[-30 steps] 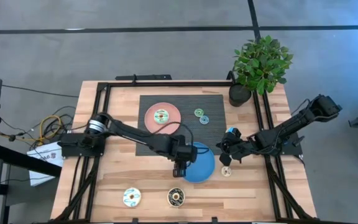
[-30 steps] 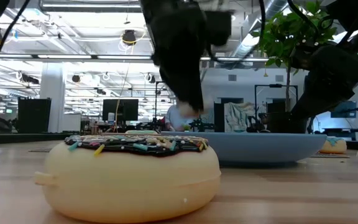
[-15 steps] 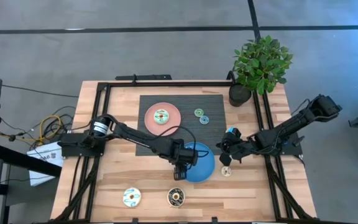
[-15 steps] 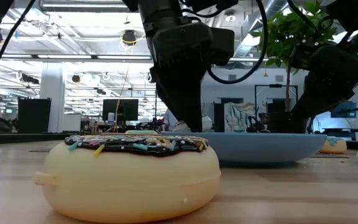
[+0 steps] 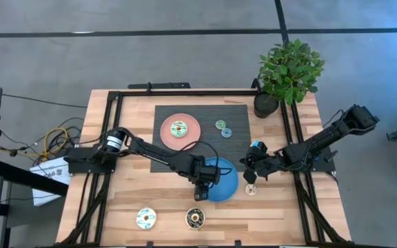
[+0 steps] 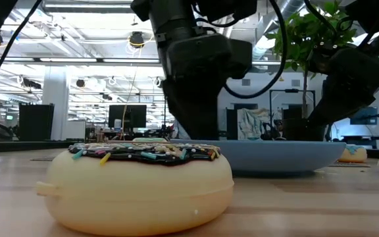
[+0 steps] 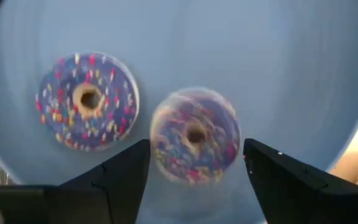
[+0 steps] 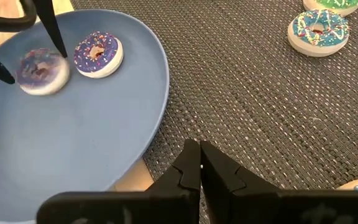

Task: Pick & Place donuts
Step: Put the small blue donut into the blue plate, then put the large blue donut into the pink plate

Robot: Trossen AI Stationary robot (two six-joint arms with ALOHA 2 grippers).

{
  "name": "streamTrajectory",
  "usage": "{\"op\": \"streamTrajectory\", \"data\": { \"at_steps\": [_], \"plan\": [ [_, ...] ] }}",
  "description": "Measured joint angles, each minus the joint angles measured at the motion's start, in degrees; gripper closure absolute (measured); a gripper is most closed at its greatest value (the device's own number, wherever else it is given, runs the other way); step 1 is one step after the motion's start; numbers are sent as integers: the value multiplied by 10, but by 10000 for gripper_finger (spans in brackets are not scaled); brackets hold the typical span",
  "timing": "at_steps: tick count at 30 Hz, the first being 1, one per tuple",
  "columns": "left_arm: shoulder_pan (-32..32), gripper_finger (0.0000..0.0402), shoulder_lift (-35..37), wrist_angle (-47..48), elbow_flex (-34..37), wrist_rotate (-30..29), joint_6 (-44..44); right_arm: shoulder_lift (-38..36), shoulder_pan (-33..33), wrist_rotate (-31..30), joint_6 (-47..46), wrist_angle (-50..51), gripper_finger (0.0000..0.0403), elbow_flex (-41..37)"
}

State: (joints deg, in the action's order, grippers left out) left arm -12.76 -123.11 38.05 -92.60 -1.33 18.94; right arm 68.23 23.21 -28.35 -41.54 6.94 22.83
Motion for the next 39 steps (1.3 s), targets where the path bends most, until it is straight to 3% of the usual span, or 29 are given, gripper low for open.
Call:
{"op": "streamTrajectory", "data": {
  "at_steps": [12,22,27,33,39],
  "plan": [
    [4,127,0,37,-25,-4,-15,0,0,0,0,0,401,0],
    [9,131,56,128,-62,-117,-100,0,0,0,0,-1,401,0],
    [21,176,134,203,-41,-158,-101,0,-1,0,0,-1,401,0],
    [20,279,277,170,105,-157,-66,0,-1,-1,-4,-1,401,0],
    [12,385,463,-41,371,-138,-36,0,-1,0,-50,-1,401,0]
  ]
}}
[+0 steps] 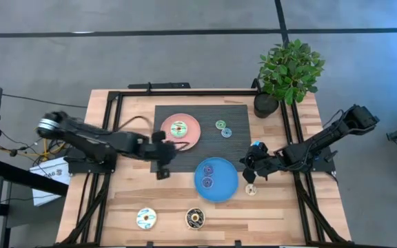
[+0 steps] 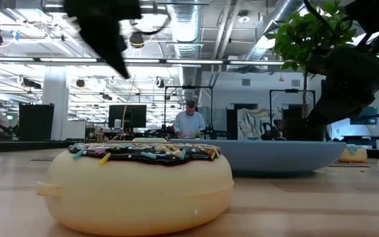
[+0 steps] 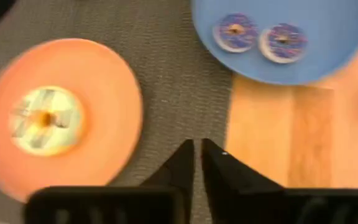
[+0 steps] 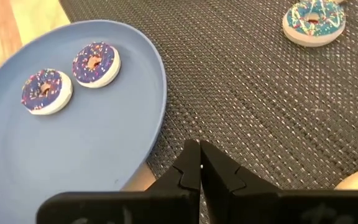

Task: Pick & Place donuts
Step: Put the large blue donut into the pink plate

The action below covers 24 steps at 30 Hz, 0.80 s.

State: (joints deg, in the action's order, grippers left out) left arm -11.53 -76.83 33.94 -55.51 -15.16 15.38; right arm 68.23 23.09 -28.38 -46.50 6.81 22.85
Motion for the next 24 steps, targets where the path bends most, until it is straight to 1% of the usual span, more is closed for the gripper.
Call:
{"op": "streamTrajectory", "data": {
  "at_steps": [2,4,8,10,12,15,17,19,22,24],
  "plan": [
    [-5,395,62,-81,86,11,0,0,0,0,0,0,401,0],
    [-8,392,119,-167,166,12,-16,0,0,-1,0,-1,401,0],
    [-12,394,219,-308,298,10,-97,0,-16,-1,25,-16,401,0],
    [-12,399,258,-349,348,5,-142,0,-29,-1,33,-39,401,0],
    [-12,400,287,-354,381,-18,-163,0,-43,0,41,-40,401,10],
    [-11,399,317,-387,418,-43,-123,0,-63,17,84,-18,401,44],
    [-11,400,329,-428,442,-37,-124,0,-76,23,100,25,401,78],
    [-11,401,338,-477,468,-17,-127,0,-89,27,103,94,401,121],
    [-11,401,345,-554,497,18,-133,0,-110,30,66,234,401,187],
    [-11,401,347,-582,515,27,-137,0,-124,35,26,329,401,225]
  ]
}}
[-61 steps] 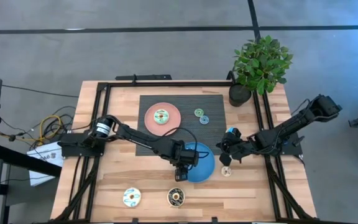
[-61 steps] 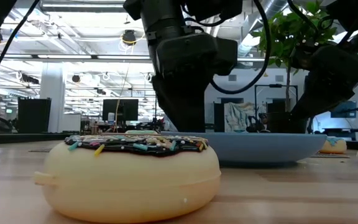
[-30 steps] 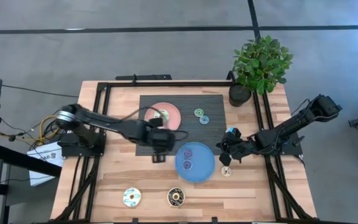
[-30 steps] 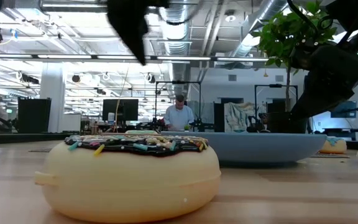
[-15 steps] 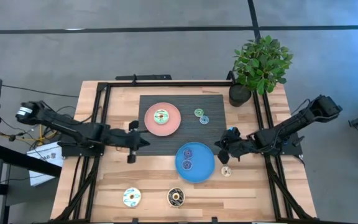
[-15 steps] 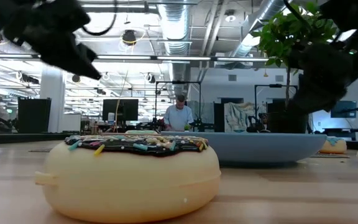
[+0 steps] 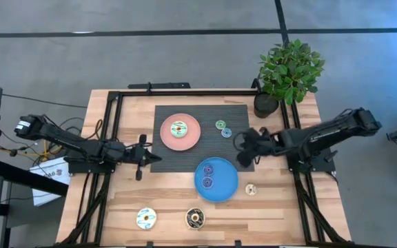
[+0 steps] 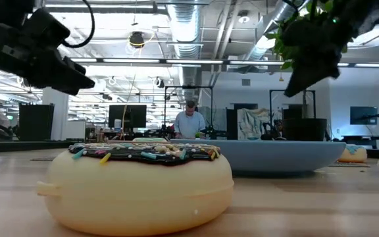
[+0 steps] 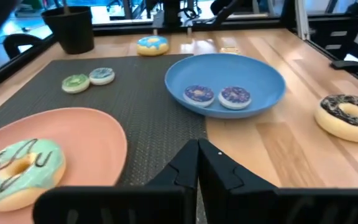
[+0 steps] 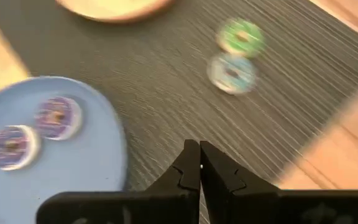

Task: Pick & Place donuts
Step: Put the large blue donut into the pink plate

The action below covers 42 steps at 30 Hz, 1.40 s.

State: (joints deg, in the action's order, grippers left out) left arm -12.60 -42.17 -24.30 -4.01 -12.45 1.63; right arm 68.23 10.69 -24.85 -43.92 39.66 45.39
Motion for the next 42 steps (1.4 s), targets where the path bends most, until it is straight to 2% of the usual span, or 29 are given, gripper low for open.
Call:
{"op": "streamTrajectory", "data": {
  "at_steps": [6,10,18,25,29,35,42],
  "plan": [
    [19,401,0,-16,16,14,2,0,-44,13,-108,224,393,39],
    [37,401,-1,-41,16,49,-17,0,-70,48,-155,296,361,38],
    [45,401,-2,-40,16,62,-15,0,-125,57,-147,265,271,-12],
    [45,401,-2,-19,16,62,17,0,-184,103,-110,203,184,-76],
    [45,401,-2,-20,16,63,21,0,-209,142,-88,148,149,-109],
    [45,401,-2,-20,16,62,26,0,-228,153,-67,92,139,-137],
    [45,401,-2,-20,16,62,27,0,-242,208,-55,53,157,-167]
  ]
}}
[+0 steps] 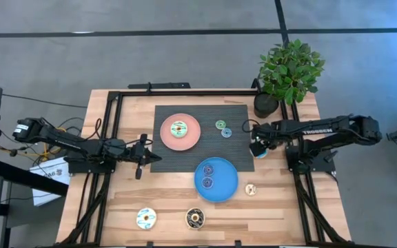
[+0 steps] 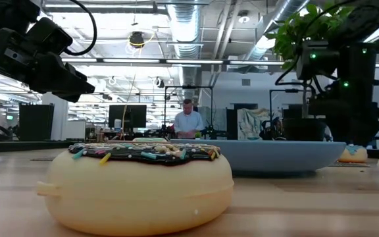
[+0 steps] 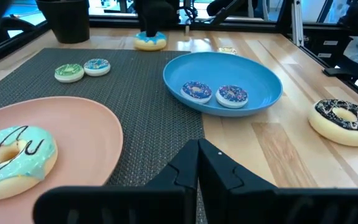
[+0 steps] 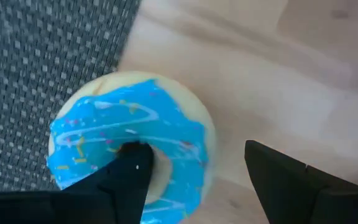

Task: Pick & Place donuts
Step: Put the large blue donut into the pink plate

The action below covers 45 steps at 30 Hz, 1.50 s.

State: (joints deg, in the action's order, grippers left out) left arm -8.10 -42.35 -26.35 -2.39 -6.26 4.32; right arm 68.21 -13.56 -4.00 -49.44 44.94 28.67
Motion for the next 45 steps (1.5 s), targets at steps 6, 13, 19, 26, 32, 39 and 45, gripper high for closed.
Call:
{"op": "streamTrajectory", "data": {
  "at_steps": [6,13,19,26,32,39,45],
  "plan": [
    [0,401,0,0,0,0,0,0,0,30,0,-19,185,-13],
    [0,401,0,0,0,-1,0,0,0,26,0,-49,218,-13],
    [0,401,0,0,0,-1,7,0,0,26,1,-49,266,-13],
    [0,401,0,0,0,-1,9,0,0,26,5,-48,306,-1],
    [0,401,0,0,0,-1,9,0,0,26,20,-48,311,39],
    [0,401,0,-1,0,-1,6,0,7,25,37,-121,311,99],
    [0,401,0,-1,0,-1,3,5,36,25,109,-321,311,121]
  ]
}}
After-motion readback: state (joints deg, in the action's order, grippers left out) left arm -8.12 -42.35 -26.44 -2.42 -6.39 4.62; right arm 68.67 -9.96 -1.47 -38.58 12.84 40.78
